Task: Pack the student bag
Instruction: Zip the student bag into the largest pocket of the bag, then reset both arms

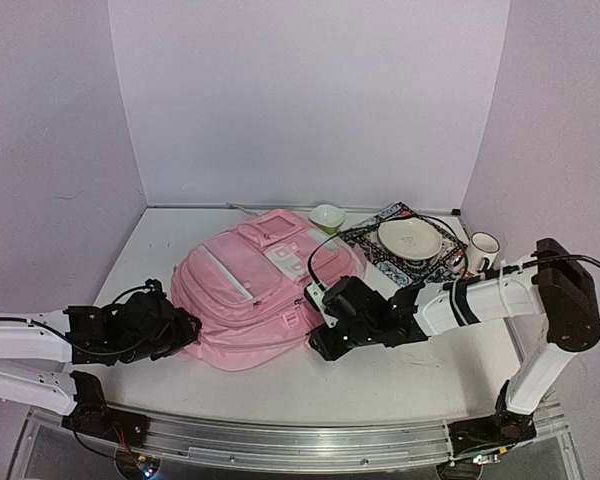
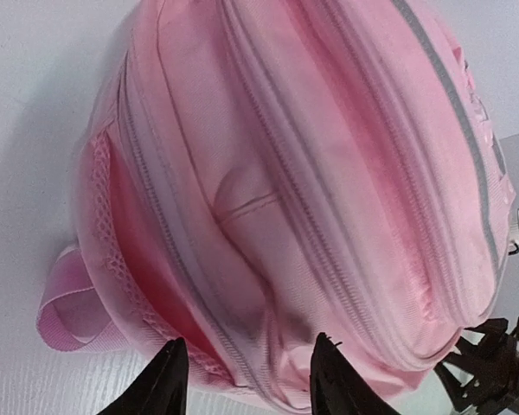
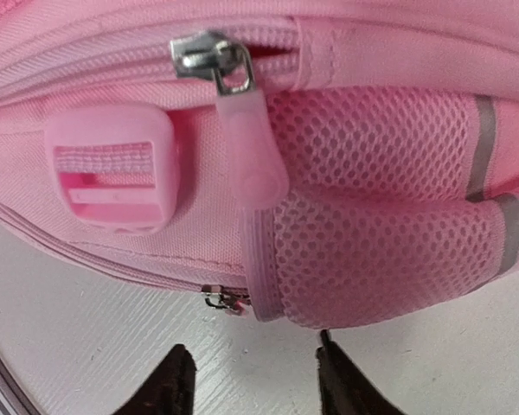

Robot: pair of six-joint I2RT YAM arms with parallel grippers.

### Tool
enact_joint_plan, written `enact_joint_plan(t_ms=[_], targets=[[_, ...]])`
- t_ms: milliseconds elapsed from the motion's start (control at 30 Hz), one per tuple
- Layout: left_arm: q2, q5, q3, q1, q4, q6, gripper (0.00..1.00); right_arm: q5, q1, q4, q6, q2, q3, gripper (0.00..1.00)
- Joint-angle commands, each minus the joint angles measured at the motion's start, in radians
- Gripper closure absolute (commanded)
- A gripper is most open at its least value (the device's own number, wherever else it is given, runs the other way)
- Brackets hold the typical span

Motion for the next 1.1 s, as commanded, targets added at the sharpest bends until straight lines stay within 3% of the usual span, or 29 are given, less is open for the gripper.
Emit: enact_joint_plan(t_ms=[0,300,500,767,933,1067], targets=[[0.022,-0.069,0.158,0.024,-0.051,0.151,0.41,0.048,-0.021,-0.064,-0.010,-0.074,0.050,0.38],[0.084,0.034,0.415,0.331,-0.087,0.496,0.13,0.178,-0.195,-0.126,-0.043,-0.165,0.088,0.02],[0.156,0.102,0.528,0.561,-0.123,0.659,0.04,0.283,-0.375,-0.173,-0.049,-0.314,0.054,0.02],[0.043,0.177,0.529,0.864,-0.183,0.779,0.00,0.506,-0.558,-0.317,-0.069,-0.643,-0.058,0.02],[-0.153,0.147,0.504,0.888,-0.211,0.844,0.00,0.670,-0.561,-0.436,-0.108,-0.910,-0.082,0.02],[-0.341,0.113,0.460,0.887,-0.208,0.892,0.00,0.664,-0.561,-0.486,-0.138,-1.110,-0.114,0.02]])
